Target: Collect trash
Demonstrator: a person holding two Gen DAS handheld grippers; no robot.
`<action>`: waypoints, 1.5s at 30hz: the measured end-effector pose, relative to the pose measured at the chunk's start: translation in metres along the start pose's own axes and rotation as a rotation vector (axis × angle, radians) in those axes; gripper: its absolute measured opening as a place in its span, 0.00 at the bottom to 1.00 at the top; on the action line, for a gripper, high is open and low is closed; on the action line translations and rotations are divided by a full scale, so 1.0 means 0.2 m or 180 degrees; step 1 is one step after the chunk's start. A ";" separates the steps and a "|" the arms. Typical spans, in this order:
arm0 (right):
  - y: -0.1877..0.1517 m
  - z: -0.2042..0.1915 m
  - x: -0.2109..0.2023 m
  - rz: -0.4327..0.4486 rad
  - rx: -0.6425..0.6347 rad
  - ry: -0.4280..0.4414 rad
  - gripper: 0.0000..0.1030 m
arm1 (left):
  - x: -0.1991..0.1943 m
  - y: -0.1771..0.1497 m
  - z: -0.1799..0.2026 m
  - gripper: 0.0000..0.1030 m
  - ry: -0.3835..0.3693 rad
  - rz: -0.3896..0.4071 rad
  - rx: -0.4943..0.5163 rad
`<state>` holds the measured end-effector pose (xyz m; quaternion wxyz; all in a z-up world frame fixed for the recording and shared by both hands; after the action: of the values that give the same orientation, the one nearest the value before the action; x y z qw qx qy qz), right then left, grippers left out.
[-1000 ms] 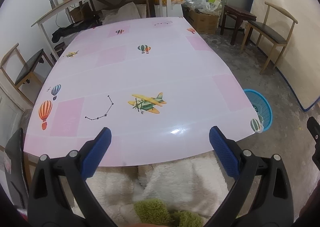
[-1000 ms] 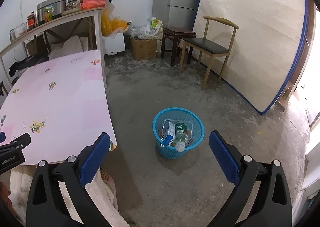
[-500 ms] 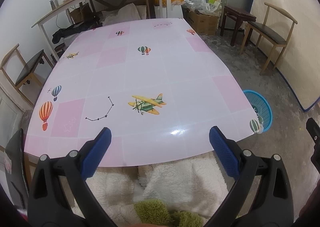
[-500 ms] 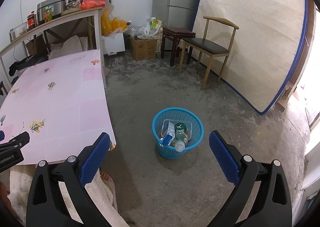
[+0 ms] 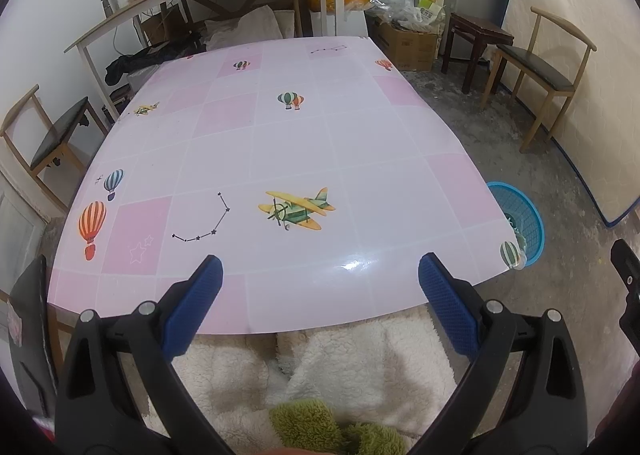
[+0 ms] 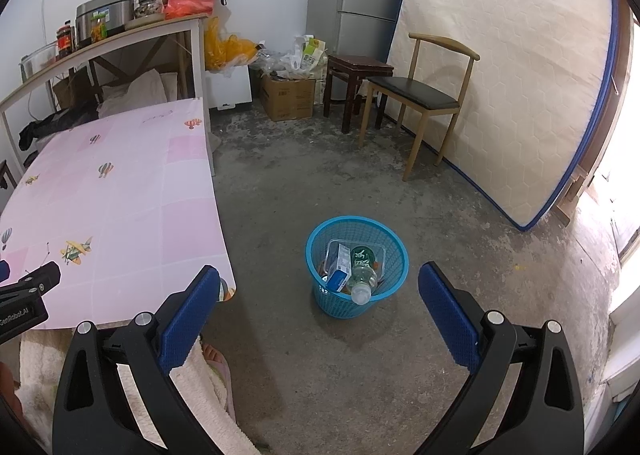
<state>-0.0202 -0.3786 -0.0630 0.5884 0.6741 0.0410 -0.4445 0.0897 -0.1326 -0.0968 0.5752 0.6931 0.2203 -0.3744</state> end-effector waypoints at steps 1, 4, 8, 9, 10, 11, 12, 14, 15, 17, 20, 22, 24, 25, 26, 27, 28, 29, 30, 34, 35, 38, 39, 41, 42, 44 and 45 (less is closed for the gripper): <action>0.00 0.00 0.00 0.0000 -0.0001 0.0002 0.94 | -0.01 0.00 0.00 0.92 0.0005 0.0004 -0.0004; 0.00 -0.01 0.00 -0.0001 -0.0007 0.0004 0.94 | -0.01 0.00 0.00 0.92 0.0007 0.0005 -0.0014; 0.00 -0.01 0.00 -0.0001 -0.0003 0.0004 0.94 | -0.01 0.00 0.00 0.92 0.0005 0.0002 -0.0013; 0.00 -0.01 0.00 0.0000 -0.0002 0.0002 0.94 | -0.01 0.00 0.00 0.92 0.0006 0.0007 -0.0014; 0.00 -0.01 0.00 -0.0004 -0.0004 0.0004 0.94 | -0.01 0.00 0.00 0.92 0.0007 0.0011 -0.0015; 0.00 -0.01 0.00 -0.0007 -0.0005 0.0005 0.94 | -0.01 0.00 0.00 0.92 0.0006 0.0009 -0.0016; 0.00 -0.02 0.00 -0.0007 -0.0009 0.0004 0.94 | -0.01 0.00 0.00 0.92 0.0006 0.0004 -0.0016; 0.00 -0.02 -0.01 -0.0011 -0.0014 0.0007 0.94 | -0.01 0.00 0.00 0.92 0.0002 0.0003 -0.0016; 0.01 -0.03 0.00 -0.0011 -0.0020 0.0010 0.94 | -0.01 0.00 0.00 0.92 0.0003 0.0005 -0.0013; 0.01 -0.03 0.00 -0.0014 -0.0022 0.0008 0.94 | -0.01 0.00 -0.01 0.92 0.0003 0.0004 -0.0012; 0.01 -0.03 -0.01 -0.0012 -0.0020 0.0007 0.94 | -0.01 0.00 0.00 0.92 0.0004 0.0005 -0.0012; 0.01 -0.03 0.00 -0.0012 -0.0020 0.0011 0.94 | -0.01 0.00 -0.01 0.92 0.0005 0.0006 -0.0017; 0.02 -0.03 0.00 -0.0013 -0.0024 0.0013 0.94 | -0.01 0.00 -0.01 0.92 0.0005 0.0007 -0.0019; 0.02 -0.04 0.00 -0.0015 -0.0025 0.0016 0.94 | -0.01 0.00 -0.01 0.92 0.0006 0.0006 -0.0023; 0.02 -0.04 0.00 -0.0014 -0.0024 0.0016 0.94 | -0.01 0.00 -0.01 0.92 0.0005 0.0005 -0.0025; 0.02 -0.04 0.00 -0.0013 -0.0026 0.0014 0.94 | -0.01 0.00 -0.01 0.92 0.0005 0.0005 -0.0022; 0.02 -0.04 0.00 -0.0012 -0.0028 0.0012 0.94 | -0.01 0.00 -0.01 0.92 0.0005 0.0006 -0.0025; 0.02 -0.04 0.00 -0.0013 -0.0023 0.0013 0.94 | -0.01 0.00 -0.01 0.92 0.0005 0.0007 -0.0022; 0.02 -0.04 0.00 -0.0012 -0.0021 0.0016 0.94 | -0.01 0.00 -0.01 0.92 0.0006 0.0008 -0.0021; 0.02 -0.04 0.00 -0.0014 -0.0024 0.0014 0.94 | -0.01 0.00 -0.01 0.92 0.0006 0.0009 -0.0022; 0.02 -0.04 0.00 -0.0016 -0.0030 0.0020 0.94 | -0.01 0.00 -0.01 0.92 0.0006 0.0014 -0.0024; 0.01 -0.04 0.00 -0.0012 -0.0033 0.0020 0.94 | -0.02 0.00 -0.01 0.92 0.0007 0.0014 -0.0032; 0.02 -0.05 0.00 -0.0009 -0.0036 0.0021 0.94 | -0.02 0.00 -0.01 0.92 0.0008 0.0014 -0.0030; 0.02 -0.06 0.01 -0.0005 -0.0034 0.0021 0.94 | -0.02 0.00 -0.01 0.92 0.0011 0.0009 -0.0030; 0.02 -0.06 0.01 -0.0008 -0.0035 0.0025 0.94 | -0.02 0.00 -0.01 0.92 0.0008 0.0009 -0.0030; 0.02 -0.06 0.01 -0.0007 -0.0041 0.0020 0.94 | -0.02 0.00 -0.01 0.92 0.0013 0.0013 -0.0028; 0.02 -0.06 0.01 -0.0009 -0.0043 0.0024 0.94 | -0.02 0.00 -0.01 0.92 0.0015 0.0015 -0.0028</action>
<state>-0.0104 -0.3709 -0.0617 0.5922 0.6717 0.0471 -0.4426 0.0889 -0.1295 -0.0934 0.5786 0.6920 0.2218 -0.3704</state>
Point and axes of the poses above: each gripper's, at about its wrist camera, not at the fingertips, and x roughly the way its jaws point, z to its right, y to its top, the point moved 10 cm from there along x, roughly the way its jaws point, and after that the axes turned 2 degrees about z, right-handed, at the moved point
